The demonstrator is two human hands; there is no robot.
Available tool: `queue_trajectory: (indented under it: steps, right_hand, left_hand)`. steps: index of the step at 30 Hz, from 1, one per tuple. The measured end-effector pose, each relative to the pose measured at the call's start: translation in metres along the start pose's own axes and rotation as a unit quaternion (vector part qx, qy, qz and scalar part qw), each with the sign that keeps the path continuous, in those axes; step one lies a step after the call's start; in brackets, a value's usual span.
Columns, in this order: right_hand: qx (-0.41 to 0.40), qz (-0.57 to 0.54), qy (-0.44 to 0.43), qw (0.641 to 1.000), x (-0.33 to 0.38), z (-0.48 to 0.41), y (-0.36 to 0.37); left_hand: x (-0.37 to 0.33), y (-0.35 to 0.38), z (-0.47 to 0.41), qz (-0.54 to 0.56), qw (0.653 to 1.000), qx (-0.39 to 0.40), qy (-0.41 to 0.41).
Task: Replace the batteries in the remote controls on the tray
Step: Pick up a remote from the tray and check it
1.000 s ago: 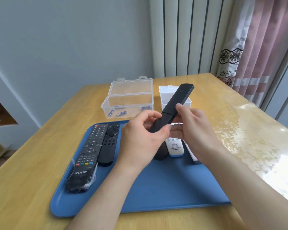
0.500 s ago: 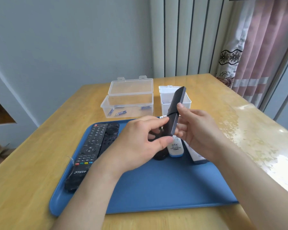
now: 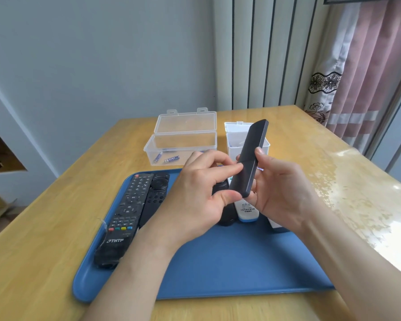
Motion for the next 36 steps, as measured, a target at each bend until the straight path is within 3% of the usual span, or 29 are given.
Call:
queue_trajectory:
  steps: [2, 5, 8, 11, 12, 13, 14, 16, 19, 21, 27, 32, 36]
  right_hand:
    - [-0.048, 0.067, -0.012, 0.997, -0.001, -0.001, 0.002]
    - [-0.145, 0.194, -0.072, 0.968, -0.003, -0.003, 0.008]
    - [-0.163, 0.248, -0.091, 0.951, -0.008, -0.002, 0.018]
    - [-0.147, 0.262, -0.073, 0.951, -0.013, -0.005, 0.025]
    - [-0.175, 0.317, -0.088, 0.928, -0.012, -0.006, 0.022]
    - [-0.217, 0.420, -0.116, 0.874, -0.008, -0.006, 0.019]
    - [-0.249, 0.536, -0.141, 0.794, -0.006, -0.005, 0.016]
    - [-0.241, 0.691, -0.151, 0.665, -0.007, -0.003, 0.018]
    - [-0.180, 0.805, -0.075, 0.560, -0.020, -0.006, 0.020]
    - [-0.164, 0.839, -0.062, 0.515, -0.027, -0.007, 0.023]
    - [-0.190, 0.844, -0.104, 0.491, -0.029, -0.008, 0.025]
    - [-0.146, 0.825, -0.130, 0.531, -0.036, -0.006, 0.032]
    - [-0.145, 0.833, -0.149, 0.512, -0.042, -0.008, 0.034]
  left_hand:
    - [0.006, -0.001, 0.002, 0.081, 0.994, 0.023, -0.065]
    - [0.006, -0.002, 0.004, 0.224, 0.958, 0.069, -0.164]
    - [0.009, 0.000, 0.002, 0.136, 0.971, 0.032, -0.195]
    - [0.023, -0.005, 0.006, 0.115, 0.960, -0.045, -0.250]
    - [0.029, -0.010, 0.008, 0.098, 0.956, -0.066, -0.268]
    - [0.034, -0.015, 0.010, 0.056, 0.956, -0.063, -0.281]
    - [0.037, -0.019, 0.012, -0.005, 0.957, -0.030, -0.289]
    - [0.041, -0.021, 0.017, -0.116, 0.945, 0.063, -0.298]
    - [0.042, -0.009, 0.020, -0.148, 0.925, 0.154, -0.314]
    - [0.040, 0.000, 0.020, -0.153, 0.918, 0.190, -0.312]
    - [0.035, 0.017, 0.022, -0.191, 0.905, 0.256, -0.280]
    - [0.031, 0.008, 0.018, -0.161, 0.917, 0.223, -0.288]
    - [0.042, -0.011, 0.023, -0.280, 0.865, 0.261, -0.324]
Point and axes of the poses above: each hand's wrist, its own z-axis away from the middle knuckle, its own y-axis out of the palm, x = y × z, the point moved 3 cm from there along -z, towards the middle knuckle, and after that the axes turned 14 degrees about y, right-handed, at the moved point
